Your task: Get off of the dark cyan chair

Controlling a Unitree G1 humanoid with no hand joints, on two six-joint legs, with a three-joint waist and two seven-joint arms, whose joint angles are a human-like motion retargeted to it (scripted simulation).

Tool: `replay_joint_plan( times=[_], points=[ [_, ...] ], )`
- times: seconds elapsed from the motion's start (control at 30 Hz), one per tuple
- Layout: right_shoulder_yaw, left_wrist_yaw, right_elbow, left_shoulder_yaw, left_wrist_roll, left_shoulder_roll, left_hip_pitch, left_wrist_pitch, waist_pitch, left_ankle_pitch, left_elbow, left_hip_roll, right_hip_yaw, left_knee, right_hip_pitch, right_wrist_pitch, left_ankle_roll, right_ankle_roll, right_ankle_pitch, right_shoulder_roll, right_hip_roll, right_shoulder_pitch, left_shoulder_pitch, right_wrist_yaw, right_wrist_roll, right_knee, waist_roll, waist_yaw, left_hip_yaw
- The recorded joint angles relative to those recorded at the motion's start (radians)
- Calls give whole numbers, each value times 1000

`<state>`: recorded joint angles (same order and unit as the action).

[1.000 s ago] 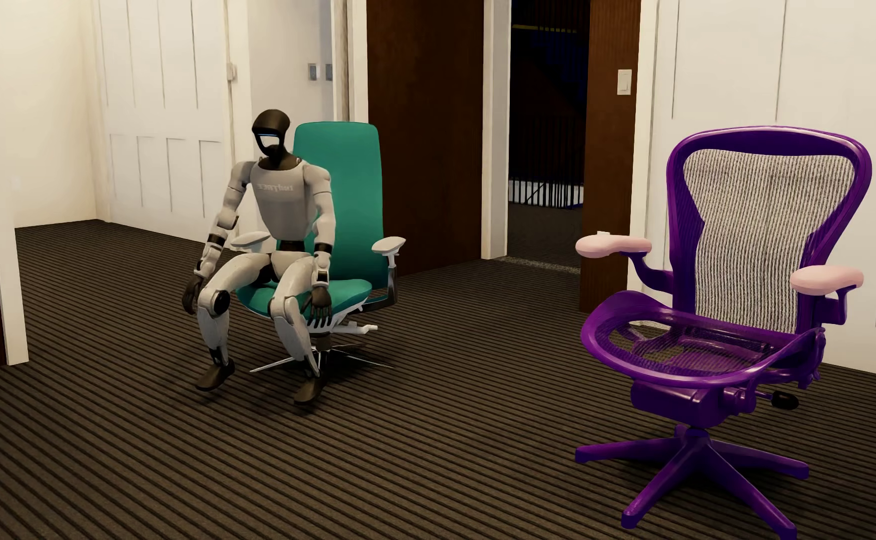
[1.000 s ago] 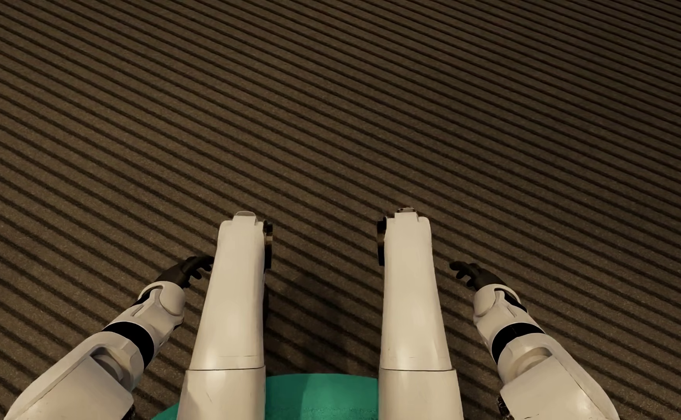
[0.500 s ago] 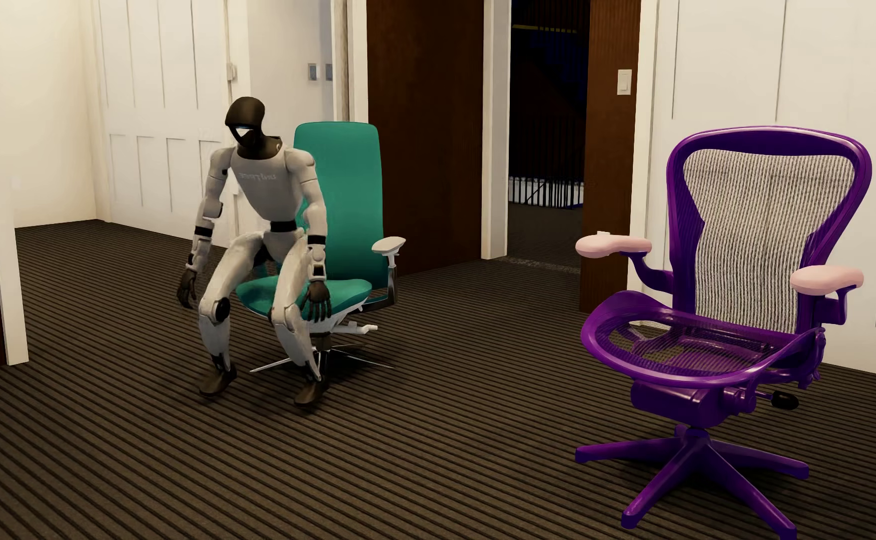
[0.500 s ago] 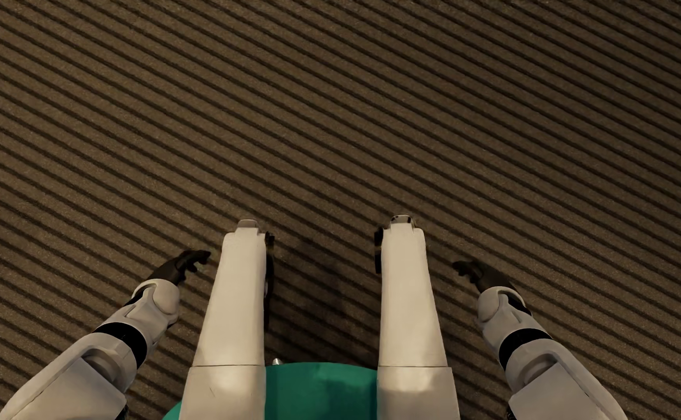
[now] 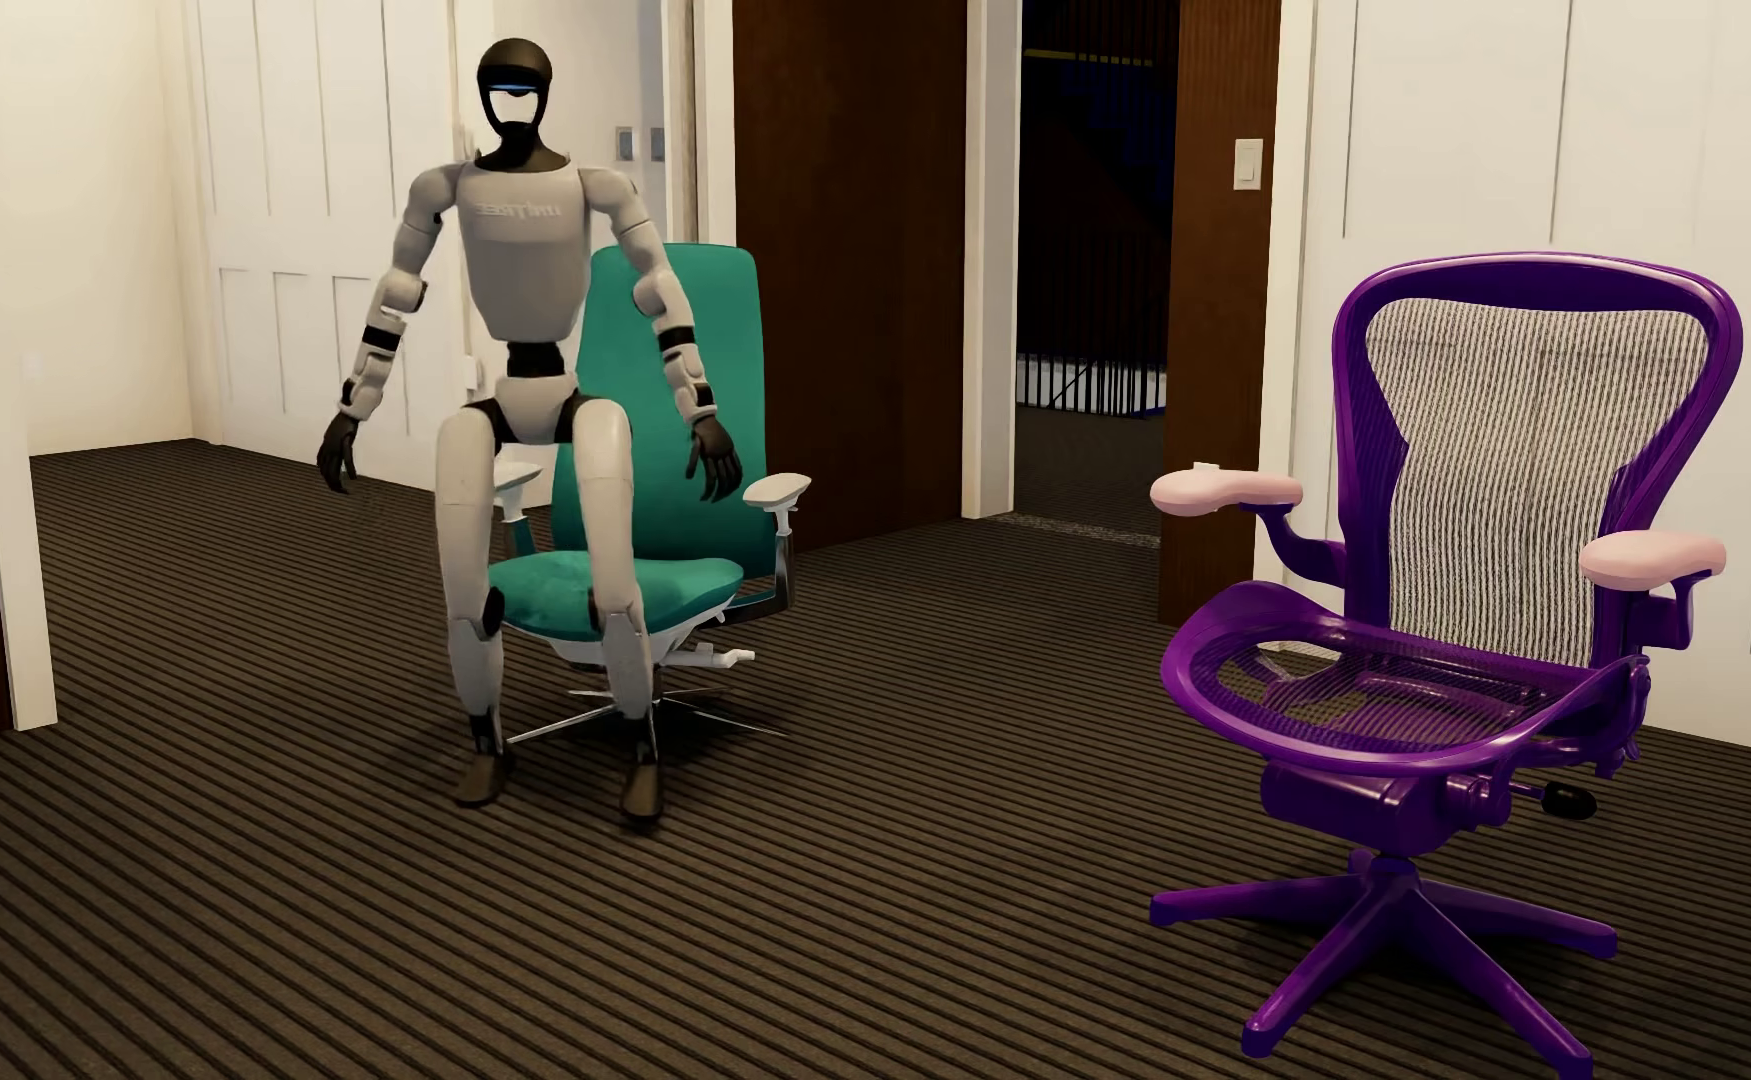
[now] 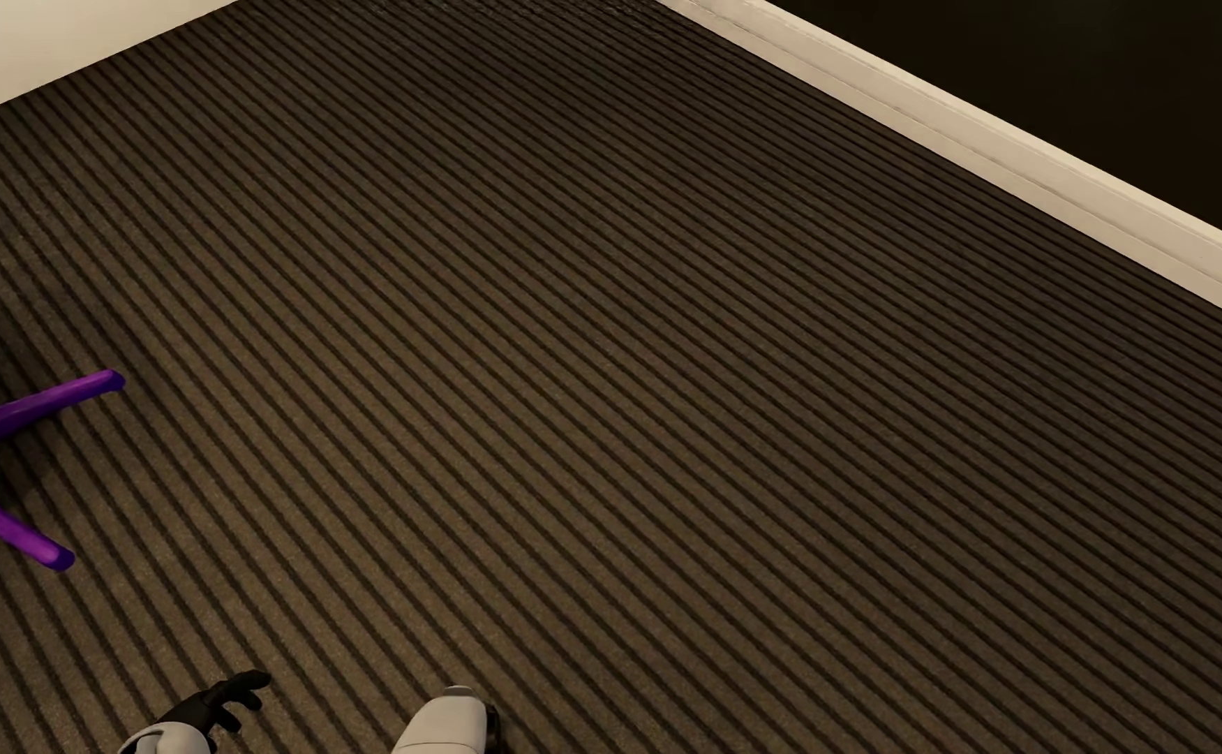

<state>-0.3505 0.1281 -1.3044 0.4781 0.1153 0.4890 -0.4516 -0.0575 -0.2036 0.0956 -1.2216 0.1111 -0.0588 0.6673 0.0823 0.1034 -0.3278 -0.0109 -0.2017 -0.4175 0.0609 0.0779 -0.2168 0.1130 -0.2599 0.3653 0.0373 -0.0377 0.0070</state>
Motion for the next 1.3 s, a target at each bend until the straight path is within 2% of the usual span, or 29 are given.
replay_joint_plan(
  times=[0.07,0.17,0.23,0.27,0.33,0.37,0.43,0.5,0.57,0.63,0.7,0.77,0.8,0.83,0.87,0.9,0.97,1.03,1.07,1.1,1.13,1.2,1.3],
  points=[
    [24,-1,-7,-3,-12,4,25,-8,29,-24,-8,20,-33,-182,-91,4,25,-10,-16,-3,10,3,10,-1,4,-65,-2,0,5],
    [47,-22,11,3,9,21,60,-10,60,-33,-28,32,-61,-351,-205,-19,82,-29,-42,5,42,20,16,18,16,-96,16,4,24],
    [59,-33,37,-8,21,7,74,-7,66,-74,-29,11,-82,-282,-263,-39,56,-81,-14,-4,90,22,17,48,40,-79,20,-1,53],
    [67,-27,48,2,21,-7,90,-6,70,-114,-31,-17,-85,-266,-268,-46,80,-122,28,-9,124,11,20,60,44,-23,23,-5,54],
    [89,-24,60,26,38,-10,177,-10,76,-77,-23,-60,-46,-303,-179,-41,167,-190,190,-8,173,-1,35,60,41,230,28,8,56],
    [110,-21,63,42,52,3,238,-12,65,-88,-13,-80,-20,-357,-105,-40,207,-183,270,4,180,0,32,70,46,383,38,27,67],
    [155,-1,66,92,50,24,318,-12,35,-72,-4,-96,37,-397,53,-39,217,-155,200,32,145,-14,11,91,51,617,36,72,81],
    [182,14,55,113,38,38,385,-13,24,-37,-11,-107,79,-427,188,-26,232,-116,123,55,71,-39,-14,56,22,628,32,112,81],
    [196,14,39,105,13,60,459,-2,20,8,-3,-109,102,-471,295,-16,224,-80,99,74,-10,-49,-27,20,7,442,30,141,85],
    [201,29,14,120,0,77,532,13,22,47,-8,-116,101,-504,325,-23,224,-63,163,91,-84,-60,-28,38,32,120,33,158,91],
    [211,20,5,137,0,73,598,16,38,61,-20,-133,77,-507,296,-16,232,-72,279,86,-106,-88,-25,35,42,-132,37,168,107],
    [229,4,-6,116,21,49,648,9,61,72,-21,-155,41,-429,249,-3,231,-85,263,61,-82,-127,-14,21,38,-94,33,164,113],
    [231,17,-14,98,18,34,645,9,71,65,-16,-144,39,-327,214,2,202,-71,285,47,-80,-140,-3,31,48,-103,19,153,119],
    [216,23,-35,78,2,25,612,7,71,20,-16,-108,54,-165,178,3,110,-56,286,43,-90,-135,11,25,57,-82,7,138,123],
    [203,18,-37,68,-19,20,552,-2,68,-101,-13,-62,62,27,138,12,-32,-31,267,42,-95,-130,27,26,68,-65,0,124,131],
    [197,1,-18,73,-36,17,477,-10,58,-183,-9,-18,53,223,93,14,-94,3,229,36,-94,-125,30,35,86,-57,-10,110,134],
    [200,16,3,94,-37,5,364,-14,33,-98,-28,15,43,405,9,-5,-31,12,187,36,-84,-91,30,61,86,-55,-9,82,113],
    [168,7,39,60,-55,-5,287,-16,52,-46,-34,36,53,321,-36,-22,-14,-13,154,36,-56,-75,57,94,106,-60,-4,65,86],
    [157,2,55,46,-53,-10,267,-14,63,-34,-34,36,55,207,-50,-30,18,-28,137,32,-39,-68,65,98,98,-61,-4,54,73],
    [137,2,65,32,-44,-12,259,-13,70,-44,-34,36,64,67,-54,-35,38,-40,117,28,-21,-58,73,100,89,-51,-6,48,55],
    [108,5,71,17,-43,-12,257,-10,74,-89,-35,41,77,-77,-38,-42,35,-51,84,24,-4,-46,82,108,89,-5,-11,51,31],
    [68,4,71,12,-55,-7,268,-12,98,-188,-43,63,102,-322,6,-45,62,-79,44,26,30,-35,101,104,90,75,-19,57,-26],
    [41,0,55,1,-48,7,274,-8,112,-287,-37,100,144,-375,33,-46,13,-116,41,34,73,-27,110,100,89,91,-30,66,-52]
  ],
)
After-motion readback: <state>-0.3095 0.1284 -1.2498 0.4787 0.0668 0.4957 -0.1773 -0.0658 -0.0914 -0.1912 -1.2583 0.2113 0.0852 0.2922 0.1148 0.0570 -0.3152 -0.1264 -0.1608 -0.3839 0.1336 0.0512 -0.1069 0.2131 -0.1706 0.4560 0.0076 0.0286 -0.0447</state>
